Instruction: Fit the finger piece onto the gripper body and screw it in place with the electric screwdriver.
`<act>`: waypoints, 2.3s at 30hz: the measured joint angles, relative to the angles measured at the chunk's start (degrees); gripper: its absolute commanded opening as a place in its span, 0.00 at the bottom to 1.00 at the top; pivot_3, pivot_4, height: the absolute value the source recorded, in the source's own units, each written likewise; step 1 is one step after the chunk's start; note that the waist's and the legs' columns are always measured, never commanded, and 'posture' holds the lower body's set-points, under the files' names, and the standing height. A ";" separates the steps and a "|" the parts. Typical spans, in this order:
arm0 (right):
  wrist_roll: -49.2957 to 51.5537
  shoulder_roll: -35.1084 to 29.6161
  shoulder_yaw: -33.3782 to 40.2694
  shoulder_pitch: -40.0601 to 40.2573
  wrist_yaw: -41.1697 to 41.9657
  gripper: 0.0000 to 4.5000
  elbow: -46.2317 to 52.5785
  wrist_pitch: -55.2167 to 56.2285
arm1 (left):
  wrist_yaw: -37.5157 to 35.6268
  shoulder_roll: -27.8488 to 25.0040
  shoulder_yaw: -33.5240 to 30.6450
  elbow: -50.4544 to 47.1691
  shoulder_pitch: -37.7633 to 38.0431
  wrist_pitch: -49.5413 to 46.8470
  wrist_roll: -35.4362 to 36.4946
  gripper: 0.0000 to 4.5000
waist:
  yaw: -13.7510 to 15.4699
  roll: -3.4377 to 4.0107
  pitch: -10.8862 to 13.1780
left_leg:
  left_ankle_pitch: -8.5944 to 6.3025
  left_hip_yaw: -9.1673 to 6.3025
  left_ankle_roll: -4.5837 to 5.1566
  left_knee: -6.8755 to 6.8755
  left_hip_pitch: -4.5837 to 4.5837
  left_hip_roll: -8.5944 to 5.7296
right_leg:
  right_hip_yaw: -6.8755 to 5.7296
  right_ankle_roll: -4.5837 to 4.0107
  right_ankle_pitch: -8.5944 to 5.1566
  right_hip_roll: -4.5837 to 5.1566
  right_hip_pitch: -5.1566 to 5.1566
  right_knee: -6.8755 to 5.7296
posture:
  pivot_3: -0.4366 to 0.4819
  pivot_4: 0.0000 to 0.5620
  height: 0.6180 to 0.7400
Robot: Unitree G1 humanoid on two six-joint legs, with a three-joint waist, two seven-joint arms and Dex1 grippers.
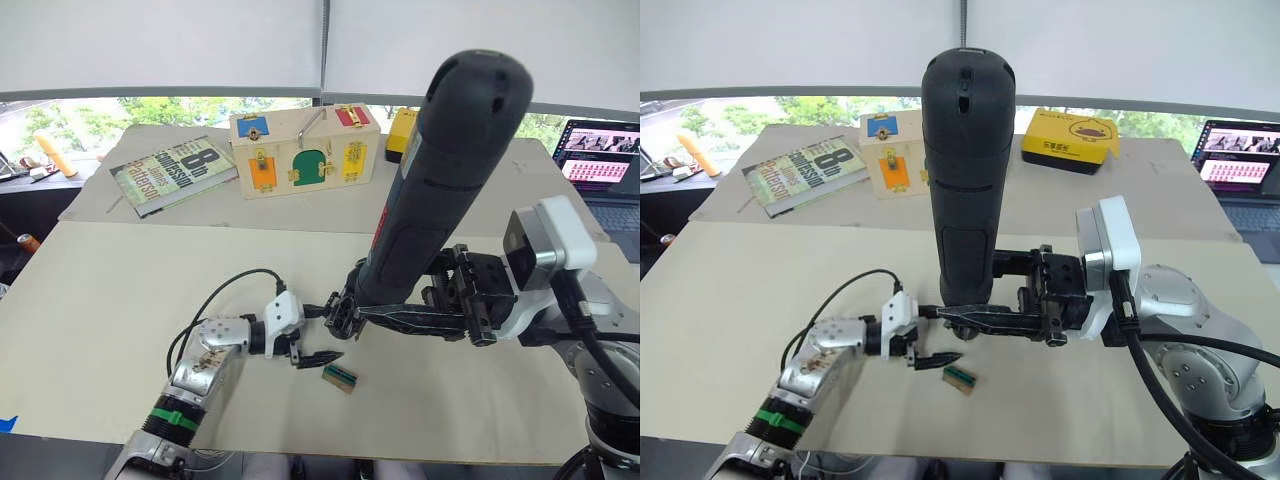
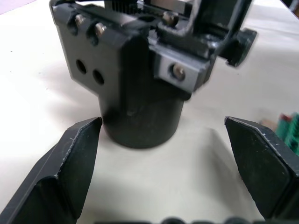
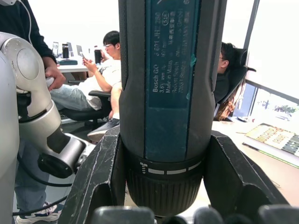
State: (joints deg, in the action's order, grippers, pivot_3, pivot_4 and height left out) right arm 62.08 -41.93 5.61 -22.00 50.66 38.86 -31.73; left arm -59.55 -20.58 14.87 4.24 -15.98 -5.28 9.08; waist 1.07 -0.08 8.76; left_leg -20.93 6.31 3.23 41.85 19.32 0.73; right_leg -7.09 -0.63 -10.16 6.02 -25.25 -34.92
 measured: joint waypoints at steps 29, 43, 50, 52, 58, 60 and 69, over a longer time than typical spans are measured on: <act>-0.03 0.87 -0.32 -2.32 -1.02 0.42 -0.09 0.00 | 6.31 4.77 2.95 4.48 -2.95 2.46 -3.34 0.51 | 1.35 0.01 -0.01 | 0.05 -0.06 0.25 0.02 -0.03 -0.14 | -0.02 0.14 0.09 0.32 0.15 0.02 | 0.48 0.27 1.00; -5.21 5.88 -5.37 -9.30 -0.11 0.42 -5.40 0.06 | 6.03 4.22 3.44 4.93 -3.59 2.47 -3.23 0.51 | 1.36 0.01 -0.01 | 0.07 -0.11 0.33 0.02 0.00 -0.25 | -0.08 0.18 0.11 0.41 0.17 0.03 | 0.48 0.27 1.00; -11.21 7.77 -8.14 -9.29 0.08 0.42 -6.39 0.14 | 5.65 3.97 3.44 4.81 -3.60 2.31 -3.09 0.51 | 1.24 0.02 -0.01 | 0.07 -0.11 0.33 0.01 0.00 -0.25 | -0.15 0.19 0.11 0.38 0.17 0.03 | 0.48 0.27 1.00; -12.37 8.01 -8.42 -9.23 0.40 0.42 -6.80 0.14 | 5.51 3.80 3.43 4.64 -3.58 2.08 -2.94 0.51 | 1.17 0.02 -0.01 | 0.07 -0.10 0.33 0.01 -0.01 -0.25 | -0.16 0.20 0.11 0.36 0.16 0.04 | 0.48 0.27 1.00; -14.73 10.11 -9.33 -9.23 0.81 0.42 -7.72 0.28 | 5.37 3.64 3.42 4.25 -3.59 1.43 -2.81 0.51 | 1.09 0.02 -0.01 | 0.07 -0.08 0.33 0.01 0.00 -0.25 | -0.23 0.21 0.10 0.31 0.16 0.04 | 0.48 0.27 1.00; -15.34 10.18 -9.34 -9.23 1.16 0.42 -7.86 0.30 | 5.29 3.59 3.42 4.22 -3.60 1.41 -2.81 0.51 | 1.07 0.02 -0.01 | 0.07 -0.08 0.33 0.01 0.00 -0.25 | -0.23 0.21 0.10 0.31 0.16 0.05 | 0.48 0.27 1.00; -19.28 10.98 -9.77 -9.14 3.09 0.42 -9.36 1.34 | 5.05 3.37 3.43 4.12 -3.69 1.18 -2.64 0.51 | 1.01 0.02 -0.01 | 0.07 -0.07 0.32 0.01 0.00 -0.26 | -0.23 0.23 0.08 0.29 0.15 0.05 | 0.48 0.27 1.00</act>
State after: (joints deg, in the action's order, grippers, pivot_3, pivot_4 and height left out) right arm 42.80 -30.95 -4.16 -31.14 53.76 29.51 -30.38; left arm -54.51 -17.21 18.29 8.36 -19.67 -4.10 6.44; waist 2.08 -0.06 8.75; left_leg -20.86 6.25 3.56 41.85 19.32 0.47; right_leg -7.32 -0.40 -10.08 6.31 -25.10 -34.87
